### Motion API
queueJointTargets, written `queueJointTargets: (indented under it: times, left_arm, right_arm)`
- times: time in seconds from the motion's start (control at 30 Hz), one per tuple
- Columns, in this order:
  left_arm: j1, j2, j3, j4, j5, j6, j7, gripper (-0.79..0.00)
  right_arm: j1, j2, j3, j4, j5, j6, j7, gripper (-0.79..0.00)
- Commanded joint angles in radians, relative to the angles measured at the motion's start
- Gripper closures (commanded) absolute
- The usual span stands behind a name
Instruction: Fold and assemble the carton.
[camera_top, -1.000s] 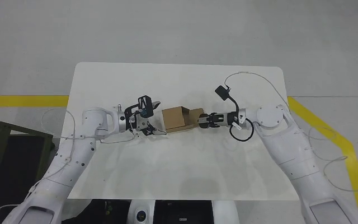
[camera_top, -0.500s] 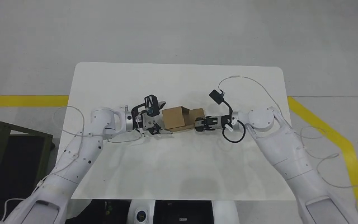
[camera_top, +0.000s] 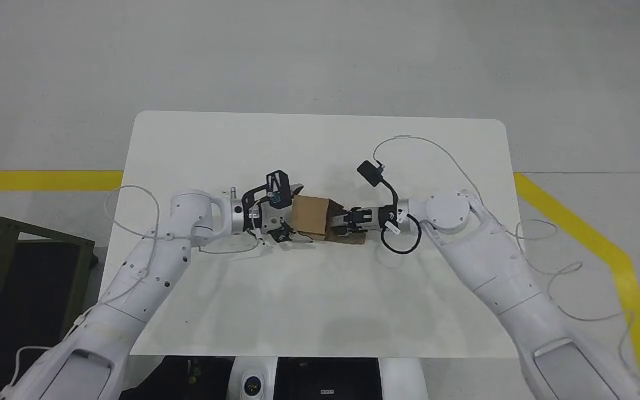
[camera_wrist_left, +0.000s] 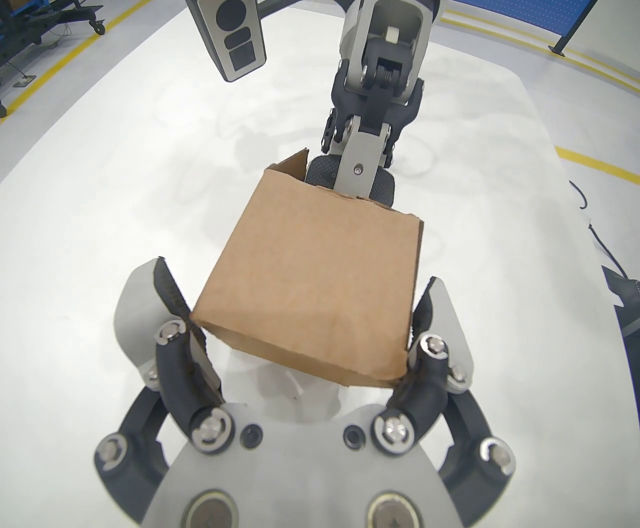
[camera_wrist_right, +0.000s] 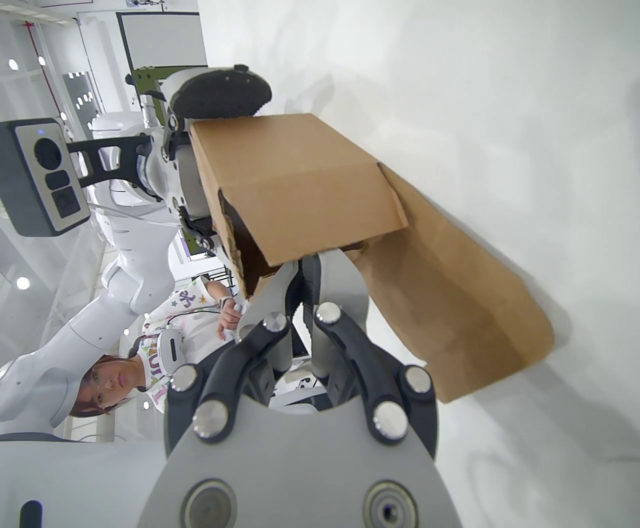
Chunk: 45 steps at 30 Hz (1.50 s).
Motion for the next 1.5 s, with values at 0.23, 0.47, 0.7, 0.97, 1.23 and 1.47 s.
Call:
queueJointTargets:
  times: [0.23, 0.47, 0.7, 0.97, 1.23, 1.47]
  left_arm:
    - [-0.009, -0.006, 0.006, 0.017, -0.031, -0.001, -0.020, -0.785]
    - [-0.012, -0.010, 0.007, 0.024, -0.062, 0.000, -0.042, -0.785]
    - [-0.015, -0.012, 0.003, 0.029, -0.087, -0.006, -0.061, -0.785]
    - [-0.012, -0.011, -0.003, 0.027, -0.102, -0.013, -0.077, -0.785]
    - [-0.009, -0.011, -0.007, 0.022, -0.110, -0.015, -0.087, -0.785]
    - [-0.010, -0.012, -0.009, 0.023, -0.118, -0.018, -0.095, -0.785]
  right_arm:
    - [0.019, -0.030, -0.051, 0.038, 0.024, -0.038, -0.025, 0.000]
    - [0.022, -0.032, -0.041, 0.043, 0.021, -0.058, -0.020, 0.000]
    - [-0.034, 0.007, 0.052, -0.049, -0.016, -0.037, 0.001, 0.000]
    - [-0.106, 0.047, 0.156, -0.134, -0.055, 0.003, 0.006, 0.000]
    - [-0.062, 0.033, 0.118, -0.067, -0.065, -0.023, -0.012, 0.000]
    - [0.002, 0.003, 0.049, 0.024, -0.045, -0.063, 0.004, 0.000]
